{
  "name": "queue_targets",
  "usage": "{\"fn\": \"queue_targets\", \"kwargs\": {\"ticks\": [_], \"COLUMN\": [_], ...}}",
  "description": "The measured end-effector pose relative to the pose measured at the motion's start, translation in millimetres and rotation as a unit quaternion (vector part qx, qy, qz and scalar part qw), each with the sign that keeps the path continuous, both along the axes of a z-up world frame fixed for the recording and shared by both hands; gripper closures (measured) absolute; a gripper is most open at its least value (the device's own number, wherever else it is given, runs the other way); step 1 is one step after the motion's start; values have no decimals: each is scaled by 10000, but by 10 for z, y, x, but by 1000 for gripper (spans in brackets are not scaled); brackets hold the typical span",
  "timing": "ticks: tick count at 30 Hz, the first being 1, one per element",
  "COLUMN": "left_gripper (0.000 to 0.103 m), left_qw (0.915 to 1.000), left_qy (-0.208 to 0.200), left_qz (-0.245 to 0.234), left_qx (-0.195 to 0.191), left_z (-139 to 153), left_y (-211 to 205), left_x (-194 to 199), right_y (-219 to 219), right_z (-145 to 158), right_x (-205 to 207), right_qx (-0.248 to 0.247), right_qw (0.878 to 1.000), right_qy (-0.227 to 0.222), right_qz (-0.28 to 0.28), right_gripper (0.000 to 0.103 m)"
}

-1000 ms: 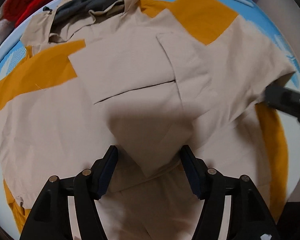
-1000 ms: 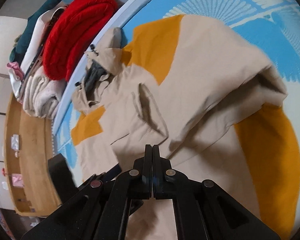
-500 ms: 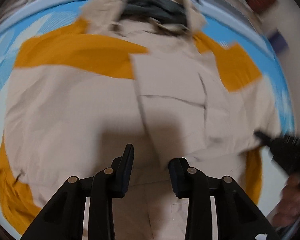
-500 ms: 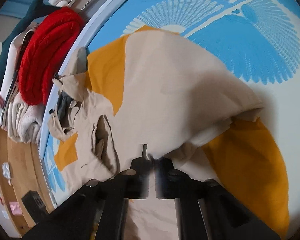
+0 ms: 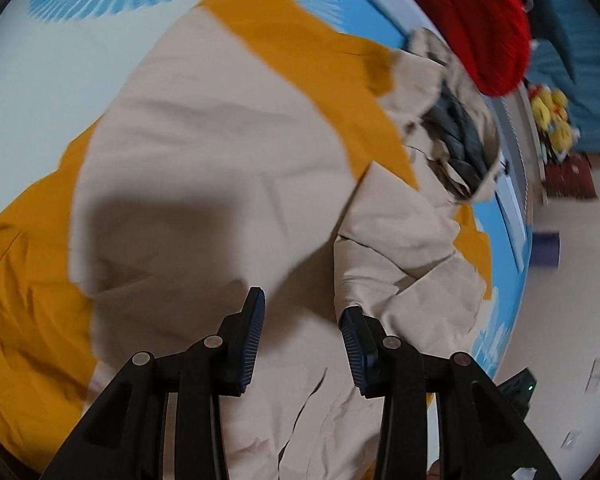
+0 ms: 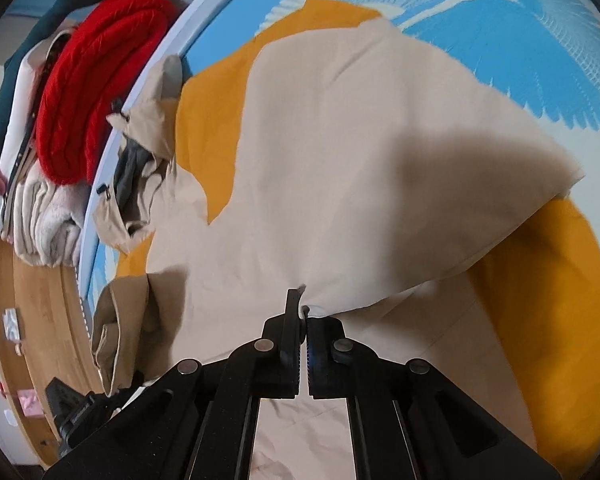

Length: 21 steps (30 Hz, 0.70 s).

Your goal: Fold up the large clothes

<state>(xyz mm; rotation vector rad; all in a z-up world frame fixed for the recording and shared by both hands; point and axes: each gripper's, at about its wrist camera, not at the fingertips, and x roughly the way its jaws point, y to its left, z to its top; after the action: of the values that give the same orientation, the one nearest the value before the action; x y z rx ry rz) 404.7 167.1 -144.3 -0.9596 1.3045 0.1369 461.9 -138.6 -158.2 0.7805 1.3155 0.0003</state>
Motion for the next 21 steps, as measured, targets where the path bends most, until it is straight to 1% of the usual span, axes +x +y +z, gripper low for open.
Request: {"fn": "queue_targets", "kwargs": {"ticks": [5, 8, 9, 10, 11, 12, 13, 15, 16, 18, 20, 21], "left_gripper": [66, 66, 67, 74, 77, 76, 76, 76, 76, 76, 76, 76], "left_qw": [9993, 9979, 9972, 9958, 9928, 9905, 9905, 9910, 9910, 9920, 9946, 9959], "left_qy": [78, 130, 162, 207, 285, 225, 173, 119, 97, 57, 130, 168], "left_qz": [324, 613, 734, 882, 1047, 1173, 1211, 1211, 1192, 1136, 908, 760], "left_qx": [-184, -174, -49, 162, 503, 675, 629, 564, 599, 549, 489, 471], "left_z": [4, -1, 17, 45, 94, 147, 164, 184, 202, 190, 141, 105], "left_y": [137, 301, 390, 480, 592, 734, 817, 924, 966, 989, 951, 914], "left_x": [-76, -144, -184, -207, -242, -263, -265, -257, -247, -217, -153, -128], "right_y": [131, 216, 242, 255, 256, 236, 200, 210, 227, 251, 257, 276], "right_z": [-59, -76, -80, -80, -85, -80, -75, -94, -87, -73, -98, -119], "right_x": [-4, 6, 14, 20, 26, 28, 36, 60, 66, 65, 64, 66], "right_qx": [35, 23, -7, -125, -209, -392, -435, -206, -165, -230, -160, -116], "right_qw": [9999, 9997, 9997, 9995, 9994, 9989, 9988, 9992, 9991, 9990, 9990, 9989], "right_qy": [50, 45, 50, 59, 72, 109, 135, 167, 163, 181, 230, 280], "right_qz": [142, 234, 259, 268, 261, 215, 201, 311, 349, 352, 359, 371], "right_gripper": [101, 101, 101, 101, 101, 101, 101, 100, 96, 93, 81, 78]}}
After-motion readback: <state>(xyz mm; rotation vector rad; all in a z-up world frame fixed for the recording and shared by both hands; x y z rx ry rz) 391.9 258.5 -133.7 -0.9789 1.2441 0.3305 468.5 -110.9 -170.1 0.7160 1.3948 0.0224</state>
